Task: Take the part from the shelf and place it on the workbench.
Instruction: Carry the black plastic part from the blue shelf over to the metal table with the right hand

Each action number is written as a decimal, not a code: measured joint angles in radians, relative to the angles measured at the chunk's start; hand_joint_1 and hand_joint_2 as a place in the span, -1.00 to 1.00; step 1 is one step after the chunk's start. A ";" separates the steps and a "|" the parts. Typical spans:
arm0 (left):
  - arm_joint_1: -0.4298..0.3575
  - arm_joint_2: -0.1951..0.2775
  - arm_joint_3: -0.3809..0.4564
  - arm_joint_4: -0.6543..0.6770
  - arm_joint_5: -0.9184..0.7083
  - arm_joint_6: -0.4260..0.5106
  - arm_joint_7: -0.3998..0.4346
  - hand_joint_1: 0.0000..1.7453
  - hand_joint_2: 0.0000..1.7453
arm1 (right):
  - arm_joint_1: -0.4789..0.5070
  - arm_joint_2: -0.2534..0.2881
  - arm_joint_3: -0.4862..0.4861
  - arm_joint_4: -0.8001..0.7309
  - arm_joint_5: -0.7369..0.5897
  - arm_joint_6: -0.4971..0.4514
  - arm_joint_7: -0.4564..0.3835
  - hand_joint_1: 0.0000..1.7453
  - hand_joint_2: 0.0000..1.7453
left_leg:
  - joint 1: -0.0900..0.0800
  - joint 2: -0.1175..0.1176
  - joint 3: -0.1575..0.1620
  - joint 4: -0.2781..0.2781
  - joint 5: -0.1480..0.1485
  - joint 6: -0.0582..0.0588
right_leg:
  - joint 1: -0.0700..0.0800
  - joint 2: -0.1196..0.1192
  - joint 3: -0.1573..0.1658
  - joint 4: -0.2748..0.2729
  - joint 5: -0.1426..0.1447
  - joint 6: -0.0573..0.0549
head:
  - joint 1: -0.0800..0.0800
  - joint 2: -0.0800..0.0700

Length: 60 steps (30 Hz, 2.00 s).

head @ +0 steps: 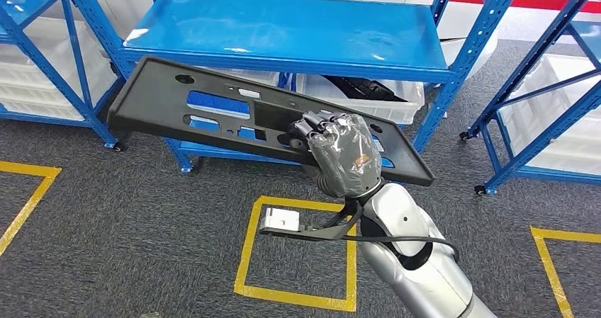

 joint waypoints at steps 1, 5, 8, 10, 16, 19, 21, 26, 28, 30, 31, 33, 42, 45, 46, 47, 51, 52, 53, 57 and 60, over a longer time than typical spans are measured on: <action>0.001 0.000 0.000 0.001 0.001 0.001 0.001 -1.00 1.00 | 0.002 0.000 -0.002 0.001 -0.006 -0.002 0.000 1.00 1.00 | 0.003 -0.001 -0.008 0.014 -0.024 -0.006 | -0.005 -0.001 -0.010 0.000 0.012 -0.011 | -0.001 0.000; 0.001 0.000 0.000 0.002 0.003 0.002 0.005 -1.00 1.00 | 0.016 0.006 -0.009 0.005 -0.024 -0.017 -0.003 1.00 1.00 | 0.014 -0.008 -0.059 0.239 -0.213 -0.022 | -0.008 -0.006 -0.064 0.003 0.069 -0.039 | -0.006 0.000; 0.001 0.000 0.000 0.002 0.004 0.002 0.007 -1.00 1.00 | 0.024 0.007 -0.016 0.007 -0.022 -0.021 -0.008 1.00 1.00 | 0.018 -0.009 -0.010 0.279 -0.170 -0.027 | -0.005 -0.006 -0.121 0.015 0.104 -0.034 | -0.006 0.000; -0.002 0.000 0.000 0.002 0.004 0.002 0.007 -1.00 1.00 | 0.025 0.007 -0.019 0.008 -0.011 -0.024 -0.015 1.00 1.00 | 0.019 -0.011 0.100 0.152 -0.153 -0.020 | -0.004 -0.005 -0.151 0.025 0.123 -0.025 | -0.007 0.000; -0.008 -0.001 0.000 0.003 0.005 0.002 0.008 -1.00 1.00 | 0.027 0.005 -0.027 0.008 0.001 -0.034 -0.019 1.00 1.00 | 0.004 -0.007 0.170 -0.016 -0.153 0.026 | -0.005 -0.007 -0.185 0.033 0.150 0.008 | -0.005 0.000; -0.008 -0.002 0.000 0.003 0.005 0.002 0.009 -1.00 1.00 | 0.031 0.002 -0.029 0.008 0.008 -0.036 -0.020 1.00 1.00 | 0.005 -0.001 0.125 -0.024 -0.106 0.041 | -0.007 -0.004 -0.235 0.172 0.018 -0.012 | 0.001 0.000; -0.007 -0.002 0.000 0.003 0.005 0.002 0.010 -1.00 1.00 | 0.035 -0.003 -0.029 0.009 0.026 -0.043 -0.025 1.00 1.00 | 0.005 0.001 0.084 -0.022 -0.075 0.040 | -0.010 -0.004 -0.249 0.290 -0.029 -0.005 | 0.003 0.000; -0.003 -0.008 0.000 0.003 0.006 0.008 0.006 -1.00 1.00 | 0.043 -0.013 -0.028 0.010 0.080 -0.079 -0.036 1.00 1.00 | 0.006 0.004 -0.011 -0.007 -0.007 0.017 | -0.016 -0.003 -0.053 0.122 0.012 0.035 | 0.004 0.000; -0.002 -0.009 0.000 0.002 0.005 0.012 0.000 -1.00 1.00 | 0.048 -0.015 -0.027 0.009 0.085 -0.093 -0.042 1.00 1.00 | 0.004 0.004 -0.024 -0.003 0.012 0.003 | -0.008 -0.001 0.007 0.022 -0.025 0.018 | 0.003 0.000; 0.000 -0.010 -0.001 0.002 0.005 0.014 -0.005 -1.00 1.00 | 0.056 -0.017 -0.026 0.009 0.089 -0.107 -0.049 1.00 1.00 | 0.009 0.004 -0.026 -0.007 0.028 -0.009 | -0.008 -0.002 0.000 0.013 -0.022 -0.002 | 0.002 0.000; 0.001 -0.010 -0.001 0.002 0.004 0.014 -0.006 -1.00 1.00 | 0.059 -0.018 -0.026 0.009 0.092 -0.111 -0.052 1.00 1.00 | 0.012 0.003 -0.029 0.000 0.017 -0.014 | -0.011 -0.003 -0.004 0.014 -0.014 -0.012 | 0.001 0.000; 0.003 -0.011 -0.001 0.002 0.004 0.014 -0.006 -1.00 1.00 | 0.063 -0.018 -0.025 0.008 0.099 -0.121 -0.055 1.00 1.00 | 0.017 -0.002 -0.051 0.069 -0.057 -0.022 | -0.015 -0.008 -0.012 0.014 0.003 -0.032 | 0.001 0.000; 0.002 -0.012 -0.001 0.002 0.016 0.021 -0.003 -1.00 1.00 | 0.095 -0.020 -0.024 0.008 0.109 -0.161 -0.071 1.00 1.00 | 0.001 0.022 0.092 0.032 -0.104 0.010 | 0.007 -0.041 -0.045 0.017 0.037 -0.032 | 0.002 0.000; 0.002 -0.013 -0.001 0.002 0.016 0.021 -0.003 -1.00 1.00 | 0.096 -0.021 -0.024 0.007 0.109 -0.162 -0.071 1.00 1.00 | -0.009 0.019 0.096 0.002 -0.096 0.028 | 0.008 -0.053 -0.052 0.016 0.040 -0.021 | -0.002 0.000; 0.002 -0.014 -0.001 0.002 0.016 0.022 -0.003 -1.00 1.00 | 0.096 -0.021 -0.025 0.006 0.109 -0.162 -0.071 1.00 1.00 | -0.007 0.015 0.097 -0.008 -0.090 0.033 | 0.008 -0.049 -0.058 0.023 0.034 -0.018 | -0.003 0.000; 0.001 -0.015 0.000 0.002 0.017 0.022 -0.003 -1.00 1.00 | 0.095 -0.023 -0.025 0.005 0.109 -0.162 -0.071 1.00 1.00 | -0.003 0.011 0.098 -0.017 -0.083 0.039 | 0.007 -0.041 -0.071 0.046 0.019 -0.017 | -0.002 0.000; 0.000 -0.020 0.000 0.002 0.018 0.024 -0.002 -1.00 1.00 | 0.101 -0.029 -0.025 0.005 0.109 -0.168 -0.073 1.00 1.00 | 0.001 -0.013 0.090 -0.026 -0.072 0.044 | -0.003 -0.008 -0.180 0.276 -0.076 -0.018 | 0.001 0.000; 0.001 -0.021 0.000 0.002 0.019 0.026 -0.002 -1.00 1.00 | 0.103 -0.031 -0.025 0.005 0.109 -0.169 -0.074 1.00 1.00 | 0.001 -0.022 0.087 -0.024 -0.071 0.042 | -0.007 -0.007 -0.191 0.299 -0.078 -0.011 | 0.000 0.000; 0.002 -0.022 0.000 0.002 0.019 0.029 -0.001 -1.00 1.00 | 0.104 -0.032 -0.025 0.005 0.108 -0.171 -0.075 1.00 1.00 | 0.003 -0.031 0.084 -0.021 -0.070 0.040 | -0.012 -0.006 -0.180 0.279 -0.062 0.001 | 0.001 0.000; 0.003 -0.025 0.000 0.001 0.019 0.040 -0.005 -1.00 1.00 | 0.100 -0.034 -0.025 0.005 0.100 -0.180 -0.078 1.00 1.00 | 0.007 -0.066 0.064 0.009 -0.073 0.020 | -0.030 0.026 -0.080 0.059 0.026 0.033 | 0.002 0.000; 0.007 -0.026 -0.001 0.001 0.015 0.050 -0.007 -1.00 1.00 | 0.100 -0.035 -0.025 0.003 0.096 -0.185 -0.082 1.00 1.00 | 0.009 -0.079 0.047 0.016 -0.065 0.001 | -0.025 0.022 -0.081 0.051 0.034 0.017 | 0.001 0.000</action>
